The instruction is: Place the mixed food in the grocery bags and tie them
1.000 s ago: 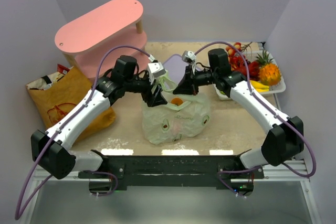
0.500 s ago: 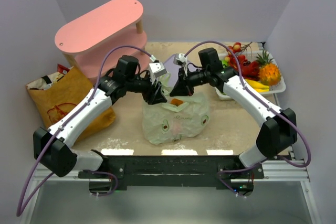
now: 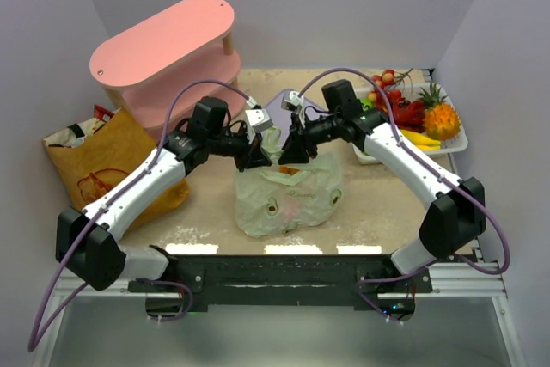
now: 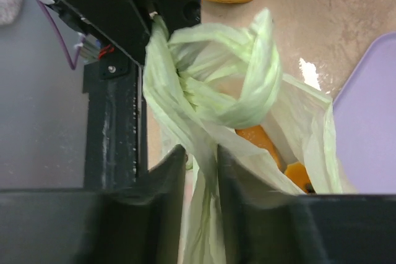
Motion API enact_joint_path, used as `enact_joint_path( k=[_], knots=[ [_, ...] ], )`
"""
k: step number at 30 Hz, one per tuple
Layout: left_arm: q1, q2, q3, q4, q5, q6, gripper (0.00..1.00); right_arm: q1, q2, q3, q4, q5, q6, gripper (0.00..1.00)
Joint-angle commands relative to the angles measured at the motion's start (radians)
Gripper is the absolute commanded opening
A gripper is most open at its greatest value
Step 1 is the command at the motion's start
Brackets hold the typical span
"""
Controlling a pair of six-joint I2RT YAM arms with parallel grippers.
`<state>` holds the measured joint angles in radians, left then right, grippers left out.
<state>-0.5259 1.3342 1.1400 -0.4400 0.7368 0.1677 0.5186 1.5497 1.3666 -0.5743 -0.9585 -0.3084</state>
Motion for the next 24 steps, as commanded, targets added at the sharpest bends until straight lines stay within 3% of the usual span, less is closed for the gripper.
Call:
enact_joint_path(
  k=[1, 4, 6, 7, 20, 24],
  knots=[
    [0.004, -0.059, -0.069, 0.096, 0.045, 0.012, 0.00, -0.022, -0.101, 0.014, 0.068, -0.055, 0.038, 0.55],
    [0.003, -0.079, -0.100, 0.150, 0.070, 0.004, 0.00, -0.089, -0.155, -0.044, 0.199, -0.138, 0.168, 0.79],
    [0.004, -0.090, -0.115, 0.167, 0.087, 0.001, 0.00, -0.129, -0.198, -0.119, 0.442, -0.171, 0.376, 0.82],
    [0.003, -0.095, -0.121, 0.170, 0.091, 0.001, 0.00, -0.132, -0.204, -0.133, 0.538, -0.157, 0.423, 0.82],
    [0.003, -0.106, -0.148, 0.216, 0.134, -0.017, 0.00, -0.046, -0.142, -0.138, 0.660, -0.022, 0.554, 0.79],
    [0.003, -0.105, -0.151, 0.222, 0.142, -0.020, 0.00, -0.037, -0.122, -0.149, 0.694, -0.034, 0.584, 0.69]
  ],
)
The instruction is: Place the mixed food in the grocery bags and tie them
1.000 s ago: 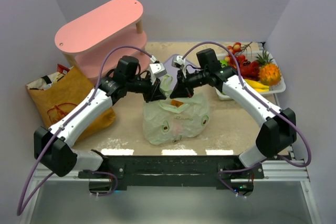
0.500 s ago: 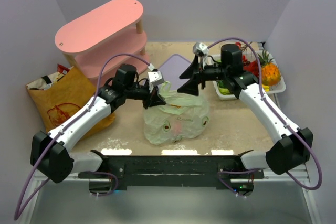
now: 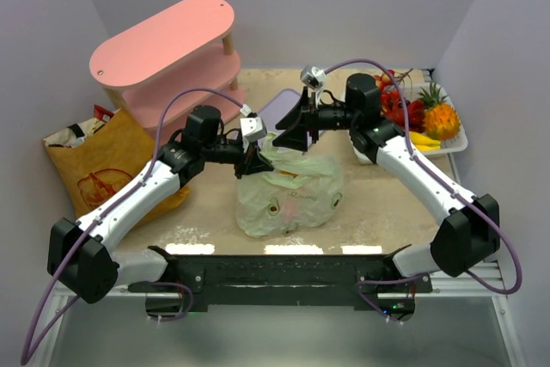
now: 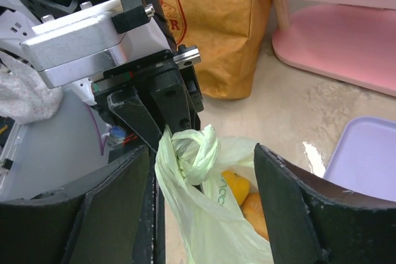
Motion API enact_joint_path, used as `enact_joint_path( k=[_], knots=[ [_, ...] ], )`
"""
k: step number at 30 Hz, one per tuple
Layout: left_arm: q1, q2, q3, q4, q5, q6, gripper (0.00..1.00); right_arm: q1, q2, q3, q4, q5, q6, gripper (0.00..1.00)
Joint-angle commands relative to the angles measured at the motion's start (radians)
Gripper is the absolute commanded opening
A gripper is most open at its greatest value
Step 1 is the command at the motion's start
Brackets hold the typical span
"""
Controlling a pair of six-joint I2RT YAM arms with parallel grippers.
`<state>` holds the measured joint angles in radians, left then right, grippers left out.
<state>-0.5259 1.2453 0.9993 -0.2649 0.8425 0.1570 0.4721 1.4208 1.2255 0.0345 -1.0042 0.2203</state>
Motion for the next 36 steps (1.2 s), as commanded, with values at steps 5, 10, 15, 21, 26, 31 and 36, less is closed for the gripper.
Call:
enact_joint_path(
  k=[5, 10, 15, 21, 26, 31, 36],
  knots=[
    [0.001, -0.009, -0.011, 0.050, 0.043, -0.014, 0.00, 0.025, 0.018, -0.012, 0.099, -0.007, 0.068, 0.32],
    [0.001, -0.003, -0.013, 0.056, 0.040, -0.025, 0.00, 0.025, 0.006, -0.008, 0.067, 0.024, 0.067, 0.00],
    [0.003, 0.005, -0.011, 0.052, 0.023, -0.027, 0.05, 0.022, -0.036, 0.029, -0.001, 0.094, 0.037, 0.00],
    [0.003, 0.005, -0.011, 0.030, 0.003, -0.016, 0.07, -0.026, -0.083, 0.057, -0.082, 0.122, 0.007, 0.00],
    [0.003, 0.013, -0.014, 0.035, 0.009, -0.022, 0.13, -0.041, -0.108, 0.063, -0.104, 0.118, -0.007, 0.00],
    [0.003, 0.023, -0.017, 0.053, 0.027, -0.034, 0.17, -0.041, -0.112, 0.055, -0.104, 0.105, -0.007, 0.00],
    [0.003, 0.037, -0.019, 0.050, 0.021, -0.037, 0.18, -0.043, -0.134, 0.048, -0.107, 0.119, -0.013, 0.00]
  ],
)
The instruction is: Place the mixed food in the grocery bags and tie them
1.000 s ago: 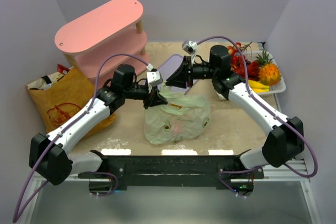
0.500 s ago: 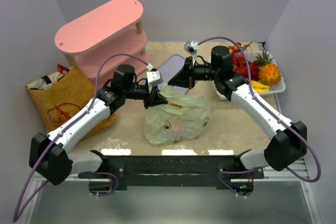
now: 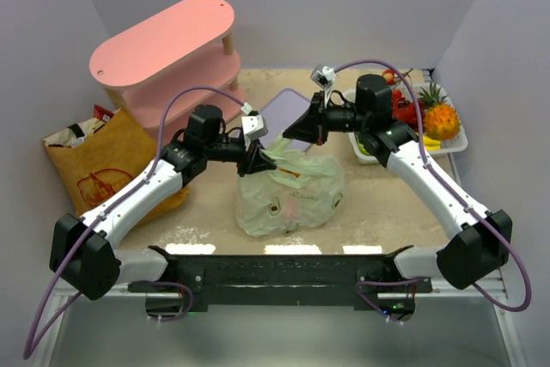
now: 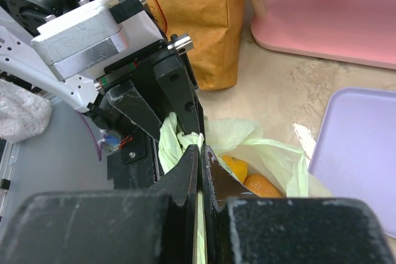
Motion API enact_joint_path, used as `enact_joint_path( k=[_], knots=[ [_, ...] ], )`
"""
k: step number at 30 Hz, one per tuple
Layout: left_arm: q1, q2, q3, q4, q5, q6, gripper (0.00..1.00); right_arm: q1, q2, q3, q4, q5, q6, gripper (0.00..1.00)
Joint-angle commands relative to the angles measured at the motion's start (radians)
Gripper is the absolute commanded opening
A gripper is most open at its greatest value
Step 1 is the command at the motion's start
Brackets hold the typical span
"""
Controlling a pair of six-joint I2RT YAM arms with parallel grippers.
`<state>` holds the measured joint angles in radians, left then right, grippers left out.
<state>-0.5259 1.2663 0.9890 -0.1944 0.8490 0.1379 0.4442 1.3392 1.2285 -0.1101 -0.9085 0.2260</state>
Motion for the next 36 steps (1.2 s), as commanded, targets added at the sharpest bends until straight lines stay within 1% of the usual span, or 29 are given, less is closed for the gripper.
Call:
enact_joint_path(
  k=[1, 3, 4, 6, 7, 10, 14, 15, 20, 24, 29, 36],
  knots=[
    [0.003, 0.021, -0.009, -0.025, 0.009, -0.015, 0.19, -0.016, -0.064, 0.048, 0.036, 0.028, -0.020, 0.00],
    [0.001, 0.027, -0.004, -0.030, 0.002, -0.015, 0.19, -0.016, -0.074, 0.061, 0.023, 0.031, -0.022, 0.00],
    [0.003, 0.027, -0.004, -0.034, -0.013, -0.017, 0.18, -0.015, -0.081, 0.066, 0.018, 0.034, -0.025, 0.00],
    [0.003, 0.027, -0.003, -0.034, -0.039, -0.029, 0.11, -0.016, -0.106, 0.071, -0.002, 0.049, -0.031, 0.00],
    [0.004, 0.025, -0.004, -0.027, -0.059, -0.037, 0.05, -0.015, -0.116, 0.069, -0.010, 0.052, -0.037, 0.00],
    [0.003, 0.036, -0.004, -0.005, -0.073, -0.076, 0.00, -0.009, -0.167, 0.028, -0.023, 0.046, -0.034, 0.00],
    [0.004, 0.068, -0.004, 0.022, -0.080, -0.132, 0.00, 0.027, -0.247, -0.076, -0.027, 0.071, -0.022, 0.00],
    [0.006, 0.074, -0.004, 0.027, -0.077, -0.167, 0.00, 0.045, -0.271, -0.127, -0.022, 0.079, -0.005, 0.00],
    [0.006, 0.120, -0.003, 0.058, -0.056, -0.218, 0.00, 0.112, -0.313, -0.256, -0.011, 0.143, 0.012, 0.00],
    [0.006, 0.125, -0.006, 0.082, -0.057, -0.254, 0.00, 0.162, -0.341, -0.375, 0.009, 0.197, 0.035, 0.00],
    [0.012, 0.127, -0.023, 0.121, -0.062, -0.305, 0.00, 0.209, -0.324, -0.448, 0.038, 0.246, 0.047, 0.00],
    [0.017, 0.122, -0.033, 0.165, -0.038, -0.348, 0.00, 0.248, -0.249, -0.512, 0.073, 0.396, 0.016, 0.00]
  ],
)
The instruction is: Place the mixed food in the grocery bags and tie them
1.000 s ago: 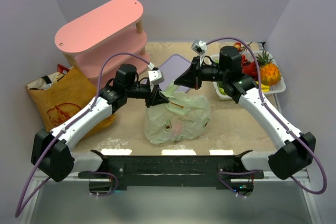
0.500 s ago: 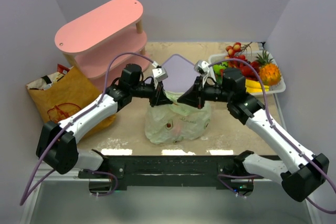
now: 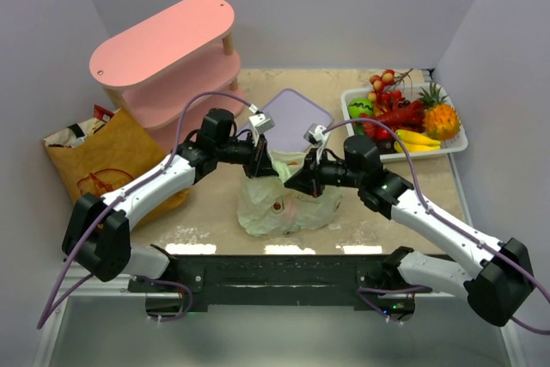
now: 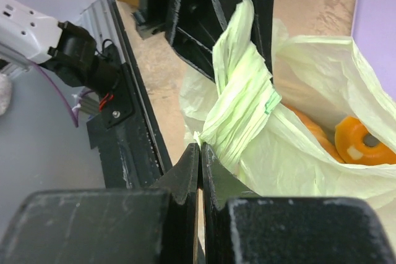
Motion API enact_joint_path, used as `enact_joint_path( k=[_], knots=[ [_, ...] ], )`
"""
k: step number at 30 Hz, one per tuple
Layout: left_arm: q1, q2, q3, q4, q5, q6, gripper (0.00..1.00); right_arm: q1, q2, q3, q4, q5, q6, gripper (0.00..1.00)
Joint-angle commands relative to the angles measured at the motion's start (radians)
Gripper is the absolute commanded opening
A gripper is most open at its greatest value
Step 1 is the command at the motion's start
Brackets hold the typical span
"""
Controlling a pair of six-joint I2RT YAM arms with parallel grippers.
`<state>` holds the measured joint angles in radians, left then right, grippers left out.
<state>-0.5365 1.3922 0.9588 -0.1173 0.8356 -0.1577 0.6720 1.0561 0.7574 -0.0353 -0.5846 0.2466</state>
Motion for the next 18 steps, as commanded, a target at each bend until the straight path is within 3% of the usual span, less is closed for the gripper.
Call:
enact_joint_path(
  k=[1, 8, 18],
  knots=[
    [0.029, -0.007, -0.003, 0.087, -0.026, -0.055, 0.00, 0.023, 0.042, -0.049, 0.003, 0.095, -0.009, 0.00],
    [0.041, -0.013, -0.023, 0.102, 0.037, -0.074, 0.00, 0.026, 0.071, -0.105, 0.069, 0.245, -0.039, 0.00],
    [0.041, -0.012, -0.048, 0.120, 0.141, -0.086, 0.01, 0.035, 0.117, -0.144, 0.216, 0.272, -0.064, 0.00]
  ],
)
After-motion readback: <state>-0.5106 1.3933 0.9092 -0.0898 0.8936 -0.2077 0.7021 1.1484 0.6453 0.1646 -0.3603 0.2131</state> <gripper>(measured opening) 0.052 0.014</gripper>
